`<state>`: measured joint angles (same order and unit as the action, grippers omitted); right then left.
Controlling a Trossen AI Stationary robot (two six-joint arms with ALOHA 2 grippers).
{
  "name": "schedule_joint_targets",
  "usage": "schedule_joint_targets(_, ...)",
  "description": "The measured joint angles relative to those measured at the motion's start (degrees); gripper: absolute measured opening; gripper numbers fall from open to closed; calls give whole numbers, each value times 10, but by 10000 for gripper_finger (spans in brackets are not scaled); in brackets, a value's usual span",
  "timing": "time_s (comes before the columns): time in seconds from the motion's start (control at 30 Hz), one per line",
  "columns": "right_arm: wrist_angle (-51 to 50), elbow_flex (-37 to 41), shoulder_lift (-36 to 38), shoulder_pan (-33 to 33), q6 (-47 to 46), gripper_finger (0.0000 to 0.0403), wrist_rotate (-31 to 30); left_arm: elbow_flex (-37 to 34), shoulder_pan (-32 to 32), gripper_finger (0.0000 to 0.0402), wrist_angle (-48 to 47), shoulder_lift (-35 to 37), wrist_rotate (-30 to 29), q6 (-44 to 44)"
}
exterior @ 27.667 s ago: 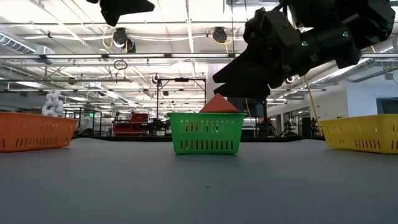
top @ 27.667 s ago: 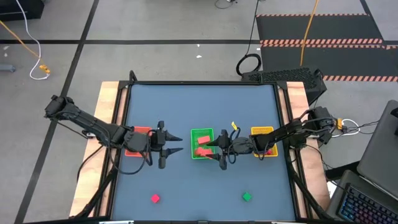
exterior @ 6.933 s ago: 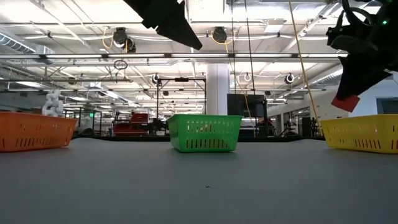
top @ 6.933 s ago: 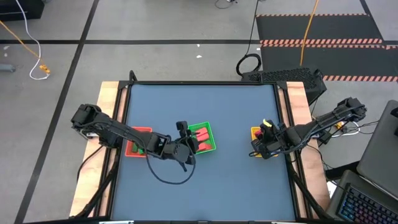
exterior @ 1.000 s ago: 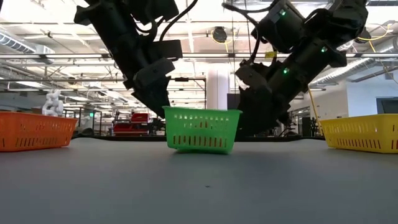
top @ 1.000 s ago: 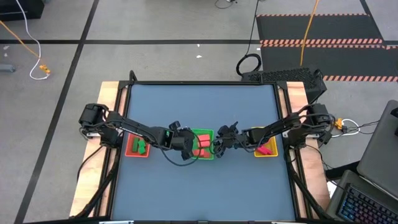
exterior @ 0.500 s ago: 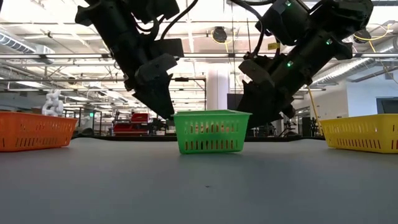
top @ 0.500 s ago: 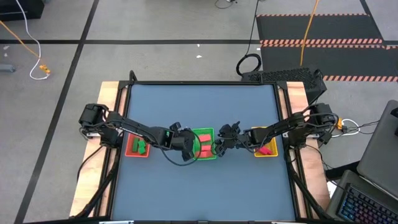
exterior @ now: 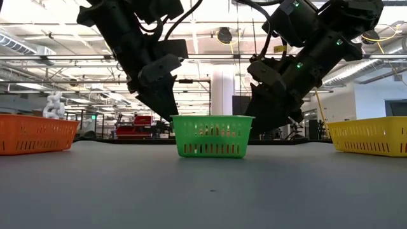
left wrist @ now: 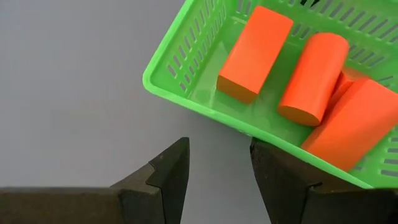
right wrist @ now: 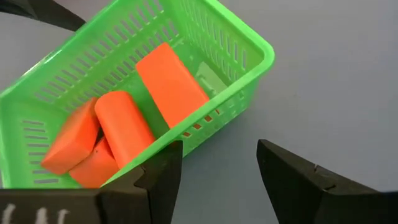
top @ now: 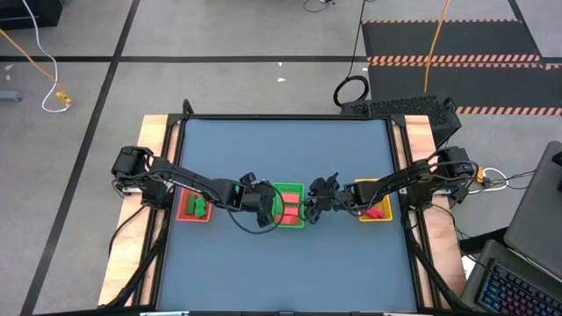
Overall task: Sort & place blocks by color
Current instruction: Adjust the green bin
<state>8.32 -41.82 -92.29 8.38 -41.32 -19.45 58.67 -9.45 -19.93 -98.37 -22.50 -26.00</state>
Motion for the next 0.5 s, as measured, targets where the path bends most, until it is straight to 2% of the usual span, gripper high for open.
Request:
schedule_joint_targets(0.17,0,0,0,0,1,203,-19,0,-1,175,7,0,1,-1)
schedule_joint_targets(0.5,0,0,0,0,1,203,-15,0,-1,175,6,0,2,-1)
